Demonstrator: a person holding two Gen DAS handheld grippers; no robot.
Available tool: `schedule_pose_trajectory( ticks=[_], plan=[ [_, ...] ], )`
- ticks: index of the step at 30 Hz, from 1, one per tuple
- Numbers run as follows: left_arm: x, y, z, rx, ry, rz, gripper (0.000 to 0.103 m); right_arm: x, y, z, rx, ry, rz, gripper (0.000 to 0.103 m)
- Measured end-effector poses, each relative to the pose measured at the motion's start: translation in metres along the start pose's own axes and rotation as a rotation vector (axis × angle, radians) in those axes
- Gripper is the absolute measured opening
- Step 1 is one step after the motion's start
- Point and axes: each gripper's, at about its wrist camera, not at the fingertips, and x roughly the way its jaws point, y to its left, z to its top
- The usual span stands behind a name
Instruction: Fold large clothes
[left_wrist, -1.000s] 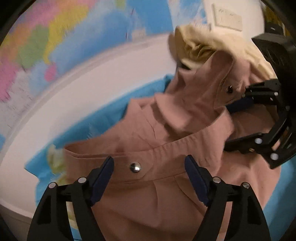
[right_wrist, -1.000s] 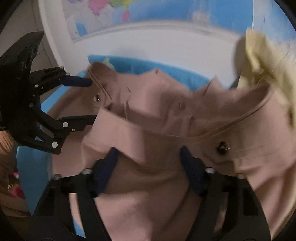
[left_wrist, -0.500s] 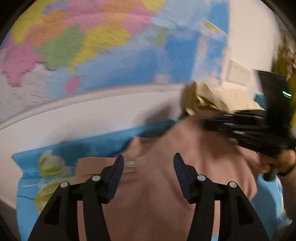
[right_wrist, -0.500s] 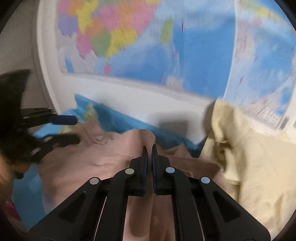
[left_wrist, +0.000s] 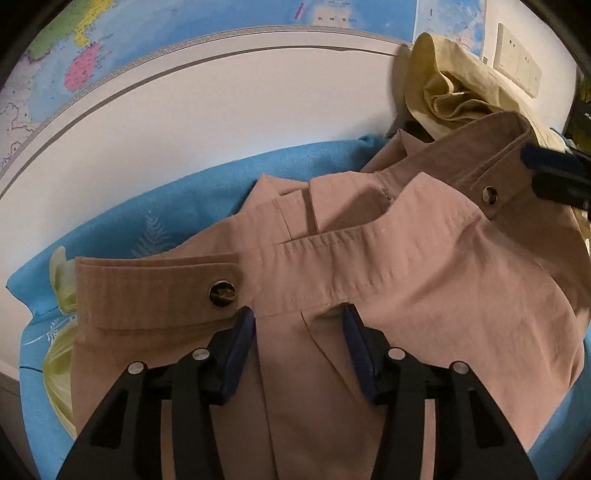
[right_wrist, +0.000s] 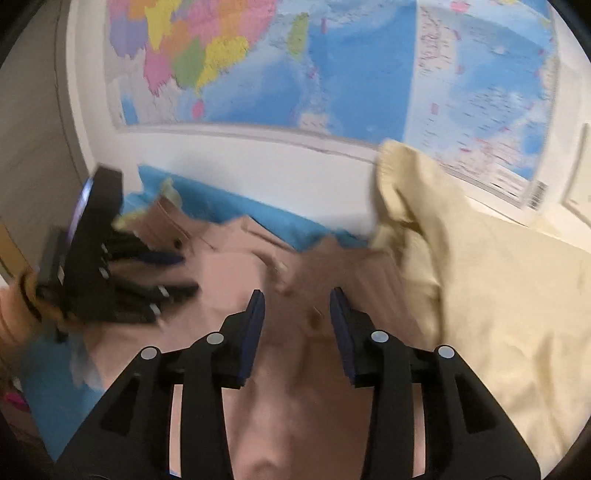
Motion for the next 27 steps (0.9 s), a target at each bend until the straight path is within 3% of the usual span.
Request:
schedule_pose_trajectory(
  ticks=[4,7,8,13,17,19,21,24,25,26,27],
  plan=[
    [0.000,-0.001,-0.001,-0.007,-0.005,0.012,0.048,0.018,0.003,-0.018,-0.088,0.089,-0.096,0.039],
    [-0.002,-0.004,-0.005,-0.007,-0.009,0.018,0.046,0.026,0.006,-0.025,-0.148,0.087,-0.167,0.015],
    [-0.004,-0.007,-0.009,-0.009,-0.010,0.020,0.046,0.026,0.004,-0.025,-0.154,0.092,-0.192,0.000],
    [-0.013,0.001,-0.009,-0.024,-0.036,0.003,0.044,0.009,-0.010,-0.019,-0.071,0.069,-0.125,0.000],
    [-0.017,0.003,-0.012,-0.030,-0.042,0.001,0.044,-0.002,-0.001,-0.014,-0.084,0.029,-0.094,0.031],
    [-0.017,0.004,-0.012,-0.035,-0.044,0.001,0.044,0.011,0.010,-0.015,-0.138,0.044,-0.148,0.035],
    [-0.017,0.004,-0.013,-0.036,-0.044,0.000,0.044,0.024,0.014,-0.018,-0.185,0.065,-0.194,0.050],
    [-0.018,0.006,-0.015,-0.037,-0.043,-0.003,0.044,0.037,0.022,-0.024,-0.248,0.077,-0.234,0.061],
    [-0.015,0.006,-0.014,-0.034,-0.042,-0.001,0.044,0.040,0.025,-0.026,-0.283,0.081,-0.257,0.061],
    [-0.015,0.006,-0.014,-0.035,-0.041,0.000,0.044,0.044,0.031,-0.029,-0.340,0.086,-0.303,0.054],
    [-0.015,0.006,-0.013,-0.036,-0.041,-0.003,0.044,0.047,0.033,-0.032,-0.377,0.087,-0.351,0.040]
  ],
)
